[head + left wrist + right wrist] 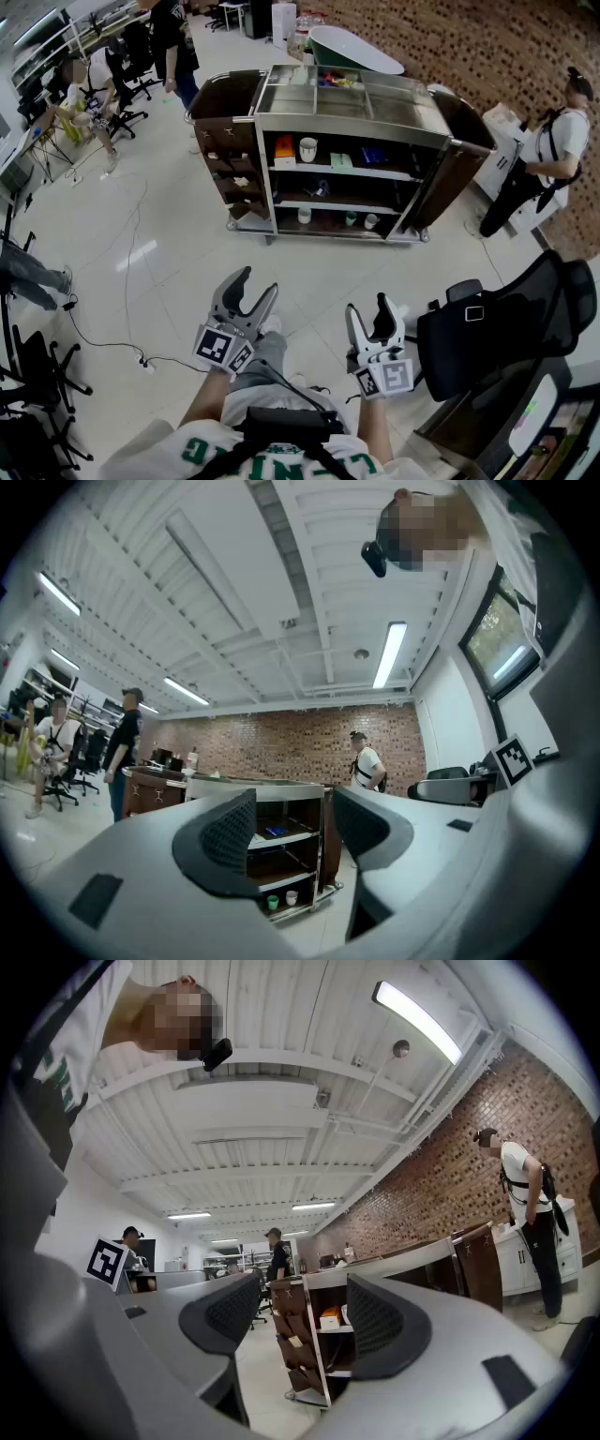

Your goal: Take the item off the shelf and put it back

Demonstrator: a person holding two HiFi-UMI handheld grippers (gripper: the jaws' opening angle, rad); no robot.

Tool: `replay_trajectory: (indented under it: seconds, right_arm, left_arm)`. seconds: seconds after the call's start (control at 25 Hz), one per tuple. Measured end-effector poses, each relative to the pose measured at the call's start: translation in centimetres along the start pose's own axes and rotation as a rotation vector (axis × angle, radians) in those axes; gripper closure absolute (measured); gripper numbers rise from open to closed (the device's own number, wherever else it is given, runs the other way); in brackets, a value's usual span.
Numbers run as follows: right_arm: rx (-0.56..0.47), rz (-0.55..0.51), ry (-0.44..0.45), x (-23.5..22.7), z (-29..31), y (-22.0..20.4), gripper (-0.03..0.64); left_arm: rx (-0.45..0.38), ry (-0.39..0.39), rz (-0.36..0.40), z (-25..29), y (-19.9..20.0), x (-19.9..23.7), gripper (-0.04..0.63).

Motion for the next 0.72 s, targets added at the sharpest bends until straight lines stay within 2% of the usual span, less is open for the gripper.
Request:
replay_trajectory:
  seconds: [0.16, 0.4, 0.56, 0.72]
  right_arm:
    - [0.014, 0.006, -0.032, -3.4, 3.3, -1.5, 0.316]
    - [0.046, -0.001, -0.079, -8.5, 11.5, -2.8, 0.316]
    - [0.051, -0.021, -0.056, -10.7, 18.8, -2.4, 0.316]
    - [0.064, -0.060, -0.035, -11.7, 24.7, -2.2, 0.316]
  left_arm:
    - [-0.010, -0.021, -0.006, 5.2, -1.4, 1.4, 0.357]
    - [-0.034, -0.087, -0.047, 14.8, -2.2, 5.2, 0.357]
    - [-0.084, -0.108, -0.040, 20.7, -0.8, 9.0, 0.357]
    - [-0.090, -0.119, -0.030, 24.9, 0.0, 12.1, 0.357]
Point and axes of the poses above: the fingertips, and each gripper's own axes: z forward along the fingers, x to its left, y out of its top, the point moved 3 cm from there along -z, backward along the fingers, and after that the axes turned 14 degrees about y, right-handed, at the moved point
